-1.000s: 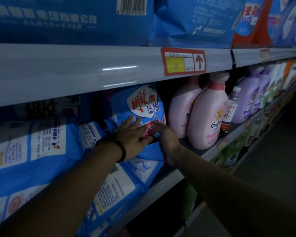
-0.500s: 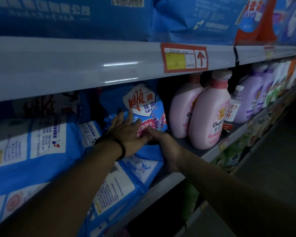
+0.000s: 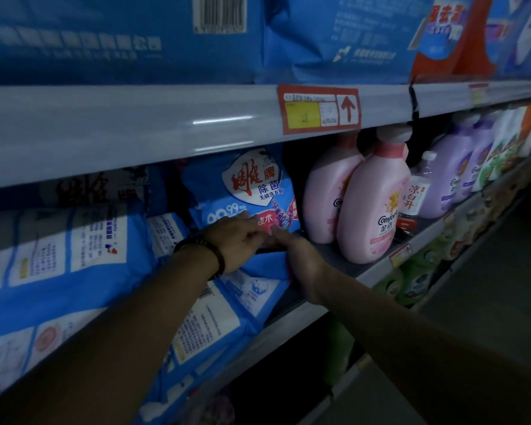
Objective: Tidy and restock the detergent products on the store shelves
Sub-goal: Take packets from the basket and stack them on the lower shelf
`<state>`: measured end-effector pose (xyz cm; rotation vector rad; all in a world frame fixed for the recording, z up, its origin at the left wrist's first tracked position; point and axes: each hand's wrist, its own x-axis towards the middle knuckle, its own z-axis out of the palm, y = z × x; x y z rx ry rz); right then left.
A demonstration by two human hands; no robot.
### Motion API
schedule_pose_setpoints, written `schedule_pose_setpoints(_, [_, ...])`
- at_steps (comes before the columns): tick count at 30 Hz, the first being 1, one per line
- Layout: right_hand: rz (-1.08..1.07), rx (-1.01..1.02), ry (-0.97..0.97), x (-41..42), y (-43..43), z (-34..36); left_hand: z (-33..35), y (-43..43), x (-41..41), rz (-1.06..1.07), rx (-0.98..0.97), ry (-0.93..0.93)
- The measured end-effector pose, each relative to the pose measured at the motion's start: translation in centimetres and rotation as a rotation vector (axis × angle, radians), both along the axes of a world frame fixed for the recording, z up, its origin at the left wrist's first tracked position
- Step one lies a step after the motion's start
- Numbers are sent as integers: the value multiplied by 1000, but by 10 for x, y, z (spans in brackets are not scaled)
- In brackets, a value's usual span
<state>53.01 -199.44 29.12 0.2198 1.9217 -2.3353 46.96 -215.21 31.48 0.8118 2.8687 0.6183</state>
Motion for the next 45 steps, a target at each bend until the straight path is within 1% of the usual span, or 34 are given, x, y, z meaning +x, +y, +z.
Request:
schedule_pose_setpoints(2, [-5, 58, 0, 15, 0, 3, 5, -3, 5, 37, 26, 95])
schedule_pose_setpoints(4, [-16, 81, -49, 33, -4, 6, 12, -8, 13, 65, 43, 197])
schedule_pose_setpoints(5, [-34, 116, -43, 42, -5, 4, 20, -9, 20, 80, 22, 245])
schedule_pose_setpoints(7, [-116, 261, 32, 58, -8, -1, 36, -13, 41, 77, 38, 328])
schedule_pose_setpoints(9, [-177, 457, 76, 69, -11, -11, 46, -22, 75, 38, 38, 351])
schedule_pose_setpoints(11, [-256, 600, 73, 84, -17, -8, 45, -37, 118, -23, -23, 392])
schedule_pose_setpoints(13, [-294, 662, 98, 109, -33, 11, 39, -59, 164, -44, -49, 417])
schedule_pose_setpoints(15, [-243, 681, 158, 132, -51, 26, 30, -86, 205, 1, 18, 411])
schedule_pose_setpoints(16, [-186, 698, 195, 142, -62, 33, 23, -100, 223, 59, 64, 397])
schedule_pose_setpoints(18, [-68, 759, 262, 156, -86, 41, 8, -128, 254, 207, 219, 347])
schedule_pose_setpoints(20, [36, 811, 297, 163, -111, 45, -10, -149, 275, 392, 431, 293])
schedule_pose_setpoints(21, [74, 823, 300, 164, -124, 44, -17, -157, 283, 486, 549, 235])
schedule_pose_setpoints(23, [129, 857, 298, 167, -145, 47, -28, -170, 293, 680, 788, 2])
schedule_pose_setpoints(24, [157, 920, 316, 168, -154, 48, -31, -177, 296, 767, 881, -141])
schedule_pose_setpoints(25, [192, 1048, 357, 169, -161, 48, -32, -183, 297, 842, 961, -266])
schedule_pose_setpoints(26, [235, 1224, 410, 171, -167, 46, -33, -189, 297, 893, 1031, -364])
schedule_pose_setpoints(27, [282, 1386, 469, 172, -173, 43, -34, -194, 297, 922, 1107, -432])
schedule_pose_setpoints(28, [327, 1485, 526, 173, -179, 39, -31, -197, 298, 939, 1179, -468])
schedule_pose_setpoints(29, [364, 1524, 567, 173, -184, 34, -26, -198, 299, 938, 1240, -495])
schedule_pose_setpoints(31, [384, 1536, 607, 171, -194, 23, -19, -200, 300, 929, 1326, -535])
schedule_pose_setpoints(33, [338, 1540, 603, 167, -200, 16, -14, -200, 302, 887, 1362, -570])
schedule_pose_setpoints(37, [291, 1598, 571, 162, -207, 15, -17, -201, 304, 865, 1357, -633])
schedule_pose_setpoints(40, [308, 1567, 531, 165, -207, 31, -14, -199, 309, 865, 1382, -589])
schedule_pose_setpoints(42, [311, 1516, 516, 175, -203, 45, -7, -195, 317, 879, 1410, -525])
schedule_pose_setpoints(45, [231, 1388, 561, 199, -195, 67, 2, -188, 335, 848, 1393, -398])
